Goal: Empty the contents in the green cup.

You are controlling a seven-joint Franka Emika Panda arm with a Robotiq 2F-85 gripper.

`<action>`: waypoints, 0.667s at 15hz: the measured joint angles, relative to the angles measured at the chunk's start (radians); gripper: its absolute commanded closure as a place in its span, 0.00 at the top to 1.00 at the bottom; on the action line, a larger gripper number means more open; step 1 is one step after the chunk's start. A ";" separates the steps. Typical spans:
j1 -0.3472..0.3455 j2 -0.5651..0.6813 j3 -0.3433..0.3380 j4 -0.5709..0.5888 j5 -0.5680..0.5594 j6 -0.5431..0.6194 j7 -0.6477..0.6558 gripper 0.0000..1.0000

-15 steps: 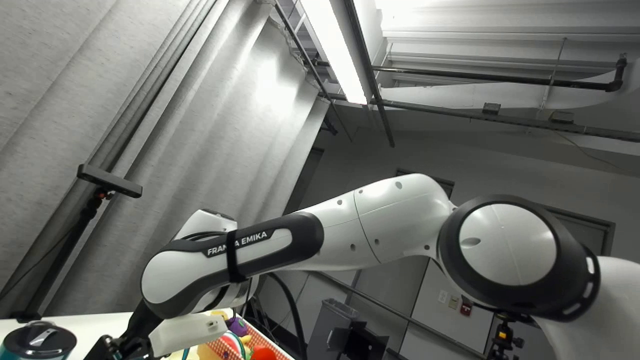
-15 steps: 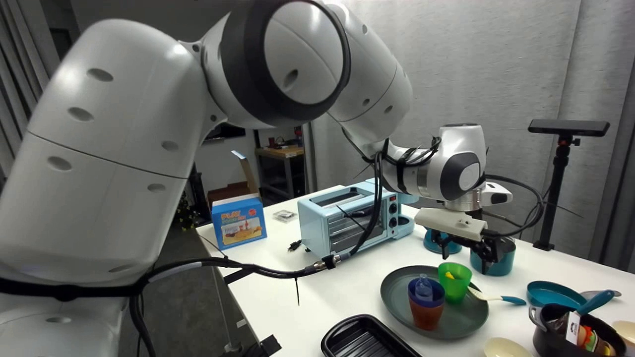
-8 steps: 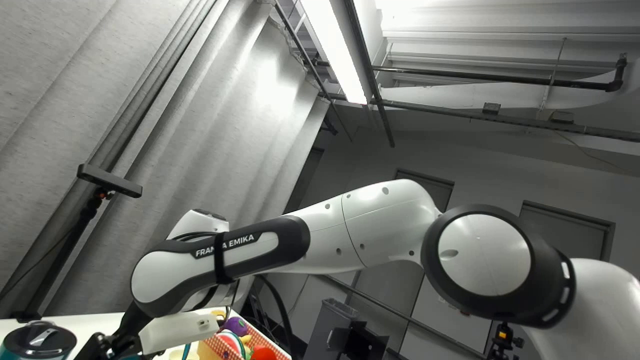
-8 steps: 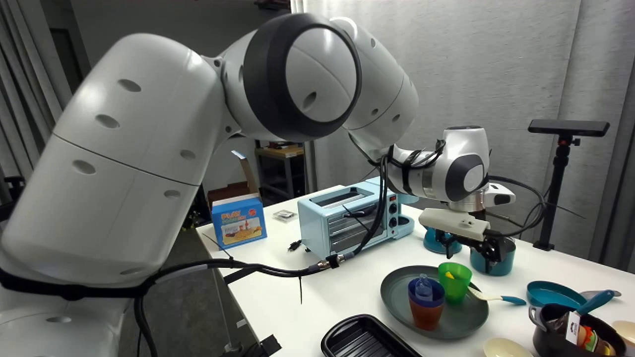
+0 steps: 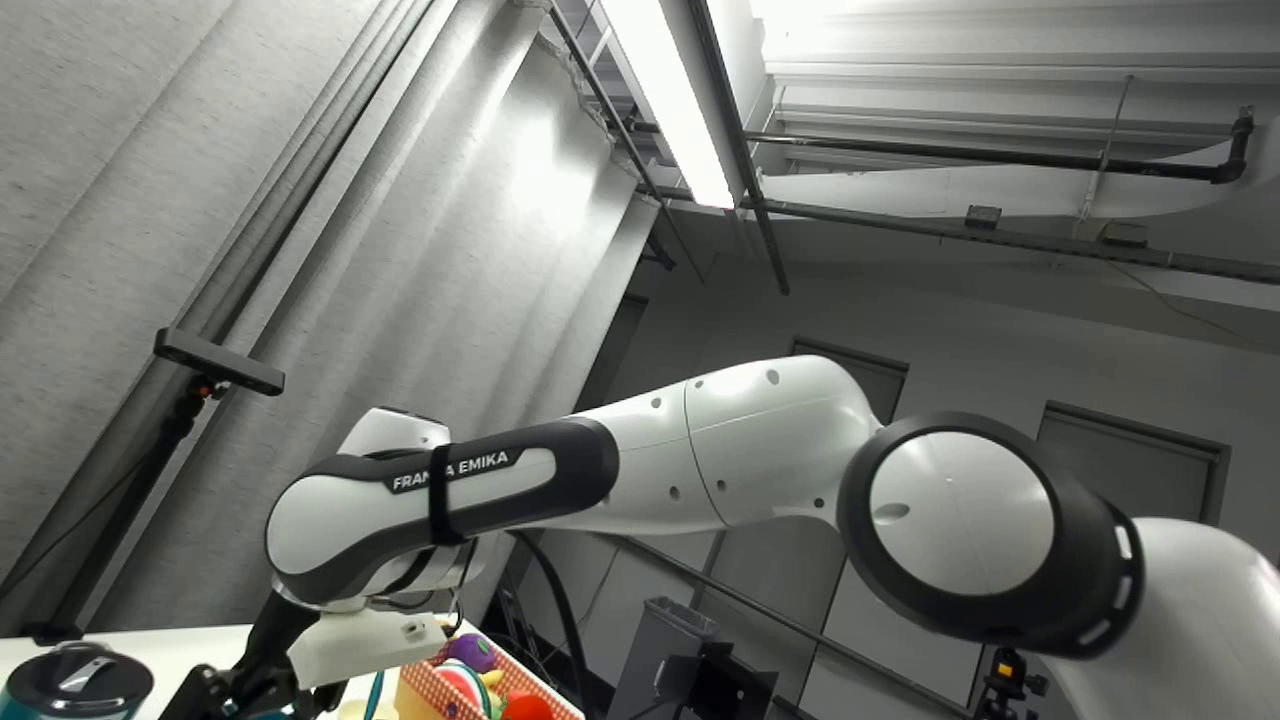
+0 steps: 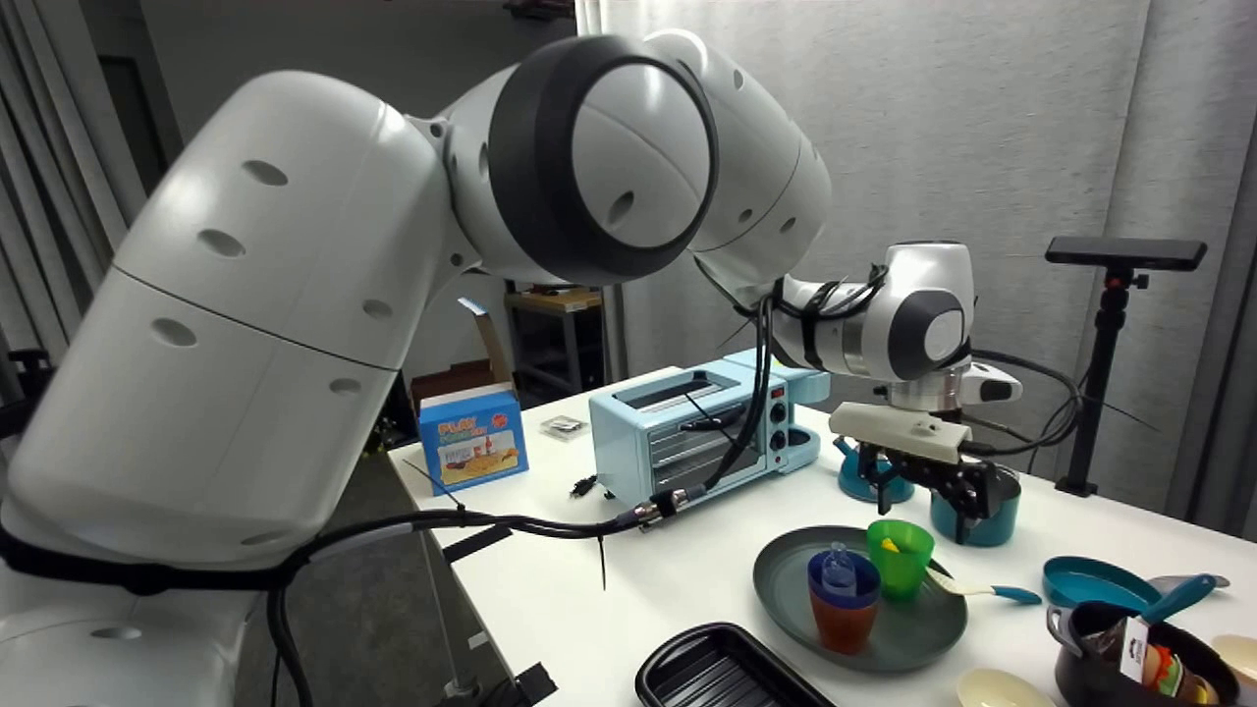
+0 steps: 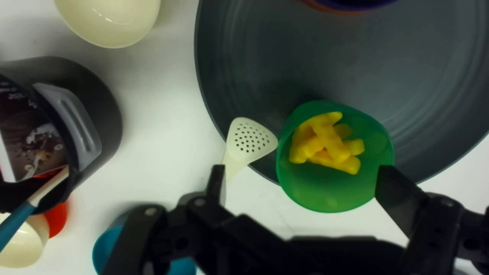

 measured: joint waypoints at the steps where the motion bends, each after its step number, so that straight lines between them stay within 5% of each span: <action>1: 0.000 0.001 0.000 0.007 -0.002 -0.014 -0.001 1.00; 10: 0.000 0.023 0.005 0.045 -0.004 -0.047 -0.042 1.00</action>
